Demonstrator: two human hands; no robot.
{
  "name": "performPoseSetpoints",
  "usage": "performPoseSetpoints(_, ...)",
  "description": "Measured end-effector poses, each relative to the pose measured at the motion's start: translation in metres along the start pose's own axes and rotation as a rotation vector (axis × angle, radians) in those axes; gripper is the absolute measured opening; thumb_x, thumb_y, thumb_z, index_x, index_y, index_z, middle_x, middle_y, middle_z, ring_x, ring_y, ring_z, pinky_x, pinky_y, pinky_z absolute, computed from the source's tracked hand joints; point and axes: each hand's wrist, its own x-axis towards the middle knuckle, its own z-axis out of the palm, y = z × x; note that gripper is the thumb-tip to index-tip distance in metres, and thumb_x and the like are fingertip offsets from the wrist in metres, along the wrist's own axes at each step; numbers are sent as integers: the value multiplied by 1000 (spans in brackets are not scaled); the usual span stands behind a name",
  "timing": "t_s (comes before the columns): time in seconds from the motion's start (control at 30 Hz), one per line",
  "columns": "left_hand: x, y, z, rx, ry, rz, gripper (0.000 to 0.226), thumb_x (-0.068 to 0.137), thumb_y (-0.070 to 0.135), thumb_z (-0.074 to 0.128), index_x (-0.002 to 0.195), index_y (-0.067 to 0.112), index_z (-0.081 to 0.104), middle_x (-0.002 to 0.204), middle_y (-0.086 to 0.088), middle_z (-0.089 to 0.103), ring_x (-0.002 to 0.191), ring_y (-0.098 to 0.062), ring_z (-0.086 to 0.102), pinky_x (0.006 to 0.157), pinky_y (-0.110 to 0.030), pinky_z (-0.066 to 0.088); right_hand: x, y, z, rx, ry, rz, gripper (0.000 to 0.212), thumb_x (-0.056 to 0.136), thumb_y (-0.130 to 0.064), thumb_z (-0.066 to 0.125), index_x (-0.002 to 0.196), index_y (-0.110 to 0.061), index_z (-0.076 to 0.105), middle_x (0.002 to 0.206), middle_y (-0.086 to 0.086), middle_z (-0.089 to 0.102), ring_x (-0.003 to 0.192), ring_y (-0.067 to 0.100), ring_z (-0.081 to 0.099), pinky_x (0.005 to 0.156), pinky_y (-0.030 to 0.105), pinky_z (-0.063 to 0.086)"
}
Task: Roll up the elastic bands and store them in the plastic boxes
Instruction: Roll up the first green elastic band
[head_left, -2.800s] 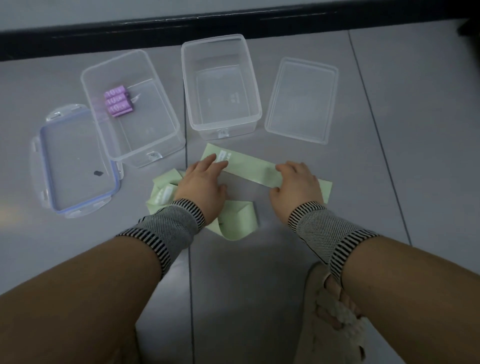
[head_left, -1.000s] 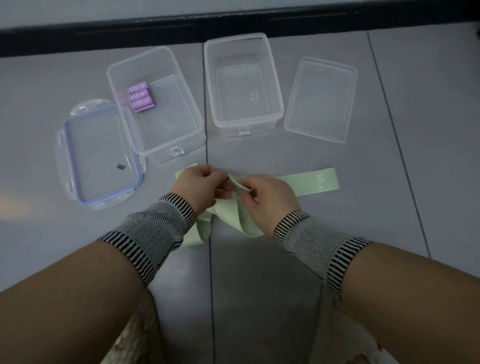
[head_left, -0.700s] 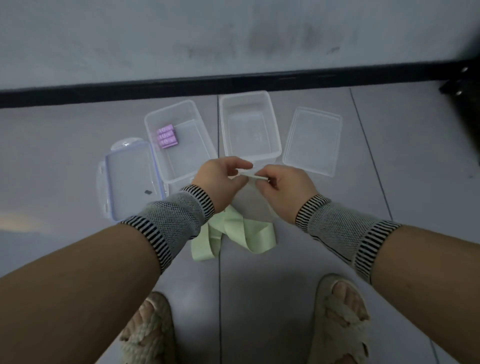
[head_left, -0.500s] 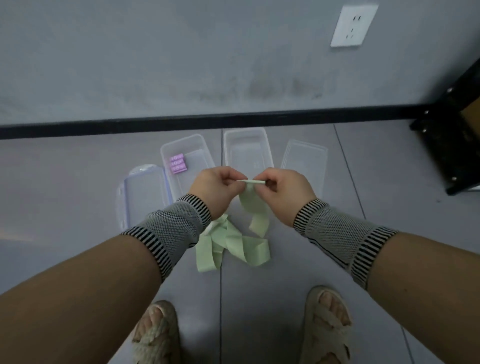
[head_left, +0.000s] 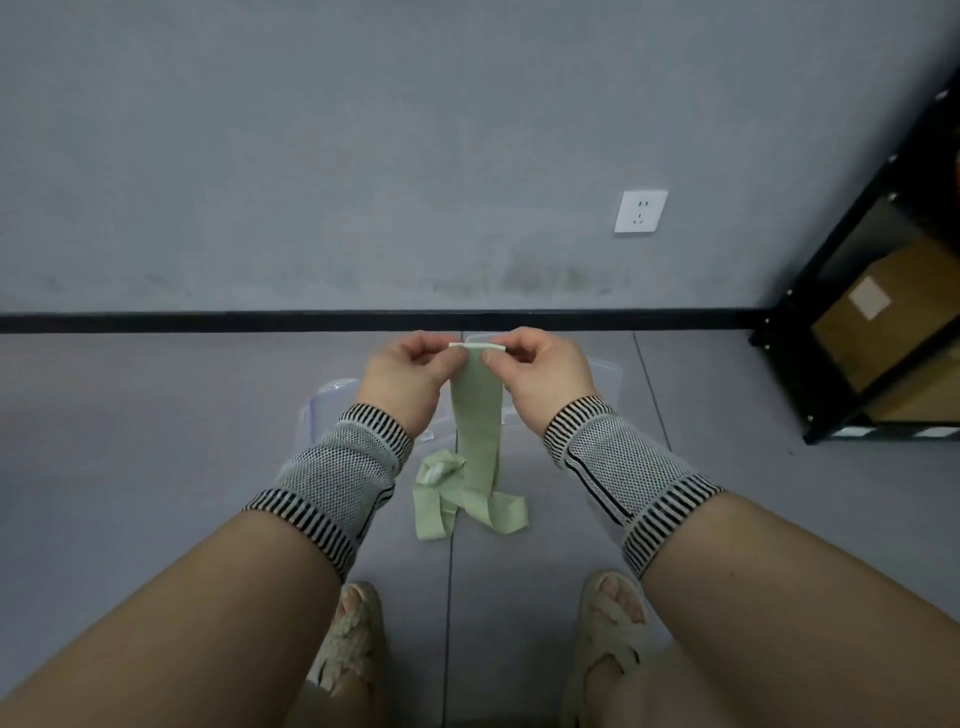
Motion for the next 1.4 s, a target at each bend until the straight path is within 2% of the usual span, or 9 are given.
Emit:
performPoseSetpoints(0.13, -20, -2, -3, -69, 53, -6, 9, 84, 15, 66, 77, 21, 66, 81, -3, 66, 81, -19, 61, 80, -36, 50, -18, -6, 3, 79, 2, 19, 14, 83, -13, 69, 94, -7, 73, 86, 9, 72, 81, 20, 68, 85, 41, 56)
performPoseSetpoints(0.27, -24, -9, -2, -177, 66, -23, 10, 84, 13, 65, 77, 18, 67, 82, -8, 63, 79, -21, 56, 76, -37, 48, -23, -2, 6, 149, -18, 32, 3, 82, -14, 69, 82, -15, 72, 83, 9, 72, 84, 27, 69, 85, 49, 55)
performPoseSetpoints(0.37, -23, -17, -2, -269, 29, -44, 8, 88, 11, 61, 85, 14, 68, 82, -9, 69, 79, -21, 63, 77, -35, 53, -22, 3, 9, 228, -23, 57, 11, 82, -11, 69, 74, -20, 69, 76, 6, 70, 77, 23, 67, 84, 49, 55)
performPoseSetpoints(0.57, -14, -19, -1, -280, -81, -68, 13, 91, 12, 56, 87, 11, 68, 79, -7, 71, 76, -20, 66, 76, -35, 54, -12, 7, 15, 384, -34, 137, 7, 83, -7, 69, 79, -13, 69, 74, 7, 69, 73, 20, 65, 82, 46, 56)
performPoseSetpoints(0.77, 1, -18, -7, -237, -92, -65, 12, 89, 13, 59, 91, 6, 68, 93, -23, 69, 88, -39, 65, 85, -49, 51, 1, 6, 11, 346, -81, 80, 11, 82, -6, 69, 77, -15, 69, 78, 12, 69, 75, 22, 66, 79, 40, 57)
performPoseSetpoints(0.93, 6, -18, -8, -218, -86, -51, 10, 89, 14, 60, 84, 9, 67, 83, -15, 67, 77, -27, 61, 75, -41, 50, 8, 10, 13, 294, -74, 65, 22, 82, -6, 69, 66, -21, 71, 72, 8, 69, 71, 20, 65, 76, 41, 57)
performPoseSetpoints(1.2, 7, -18, -9, -227, -79, -52, 11, 88, 9, 61, 78, 10, 65, 71, -6, 67, 65, -17, 61, 60, -26, 50, 5, 11, 19, 195, -100, 39, 20, 81, -11, 71, 67, -25, 72, 71, 12, 67, 69, 24, 62, 77, 51, 55)
performPoseSetpoints(1.27, 7, -17, -9, -219, -94, -51, 10, 88, 9, 61, 79, 10, 65, 73, -8, 67, 67, -18, 61, 61, -27, 50, 3, 10, 20, 174, -78, 15, 18, 79, -15, 71, 67, -29, 72, 72, 16, 68, 70, 27, 64, 77, 56, 55)
performPoseSetpoints(1.4, 6, -19, -11, -164, -117, -47, 11, 87, 12, 62, 77, 12, 66, 71, -6, 68, 67, -18, 61, 68, -32, 50, 2, 11, 18, 140, -39, -38, 15, 76, -18, 72, 66, -30, 73, 75, 18, 69, 71, 30, 65, 74, 56, 55)
